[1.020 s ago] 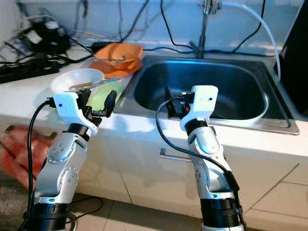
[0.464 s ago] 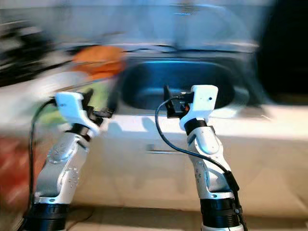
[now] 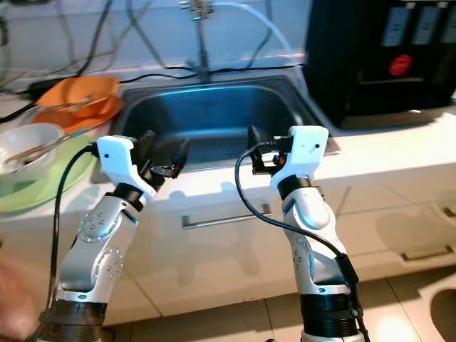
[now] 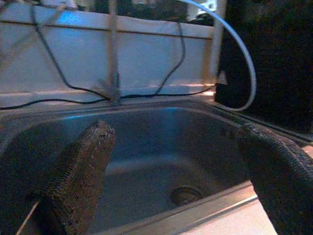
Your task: Kitchen organization
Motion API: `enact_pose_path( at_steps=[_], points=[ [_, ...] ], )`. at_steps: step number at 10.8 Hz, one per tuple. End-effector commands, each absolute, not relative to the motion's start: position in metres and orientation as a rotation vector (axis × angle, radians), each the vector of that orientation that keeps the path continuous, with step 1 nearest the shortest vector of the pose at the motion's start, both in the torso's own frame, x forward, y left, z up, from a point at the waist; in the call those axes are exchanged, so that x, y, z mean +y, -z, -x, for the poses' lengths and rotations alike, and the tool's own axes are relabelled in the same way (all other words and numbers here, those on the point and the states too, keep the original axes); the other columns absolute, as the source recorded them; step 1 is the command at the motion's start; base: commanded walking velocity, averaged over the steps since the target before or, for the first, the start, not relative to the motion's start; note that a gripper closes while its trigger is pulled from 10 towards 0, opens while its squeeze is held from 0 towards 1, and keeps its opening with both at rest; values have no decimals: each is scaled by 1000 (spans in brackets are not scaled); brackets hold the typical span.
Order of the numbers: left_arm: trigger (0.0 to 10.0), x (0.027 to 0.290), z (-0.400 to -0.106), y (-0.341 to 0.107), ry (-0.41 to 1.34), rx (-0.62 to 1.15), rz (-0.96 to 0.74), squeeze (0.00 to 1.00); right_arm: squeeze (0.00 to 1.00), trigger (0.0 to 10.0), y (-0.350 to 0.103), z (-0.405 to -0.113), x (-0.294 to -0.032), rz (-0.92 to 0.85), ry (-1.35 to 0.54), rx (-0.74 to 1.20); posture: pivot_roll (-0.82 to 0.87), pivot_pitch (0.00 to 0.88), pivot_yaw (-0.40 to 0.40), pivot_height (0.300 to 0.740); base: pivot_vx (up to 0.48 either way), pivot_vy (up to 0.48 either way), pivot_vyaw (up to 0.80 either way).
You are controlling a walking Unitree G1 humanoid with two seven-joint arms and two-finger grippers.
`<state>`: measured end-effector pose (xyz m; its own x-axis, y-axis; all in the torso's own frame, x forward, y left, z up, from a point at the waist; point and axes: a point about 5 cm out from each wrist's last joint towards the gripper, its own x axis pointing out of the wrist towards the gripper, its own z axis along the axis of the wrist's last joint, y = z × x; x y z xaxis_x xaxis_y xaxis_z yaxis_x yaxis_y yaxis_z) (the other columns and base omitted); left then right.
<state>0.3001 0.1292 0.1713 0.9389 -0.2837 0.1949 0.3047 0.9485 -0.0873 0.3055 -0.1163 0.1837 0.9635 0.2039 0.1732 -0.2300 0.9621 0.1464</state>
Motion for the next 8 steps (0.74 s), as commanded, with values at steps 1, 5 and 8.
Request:
enact_pose_path(
  at_steps=[1, 5, 8],
  points=[
    [10000, 133, -302, -173, 278, -184, 107, 0, 0, 10000, -190, -306, -112, -162, -240, -184, 46, 0, 61, 740, 0, 0, 0],
    [10000, 137, -302, -171, 249, -170, 134, 0, 0, 10000, -189, -305, -113, -153, -244, -187, 48, 0, 58, 740, 0, -232, 0],
    [10000, 138, -301, -170, 237, -165, 136, 0, 0, 10000, -189, -305, -112, -148, -249, -183, 49, 0, 54, 740, 0, -402, 0]
  ],
)
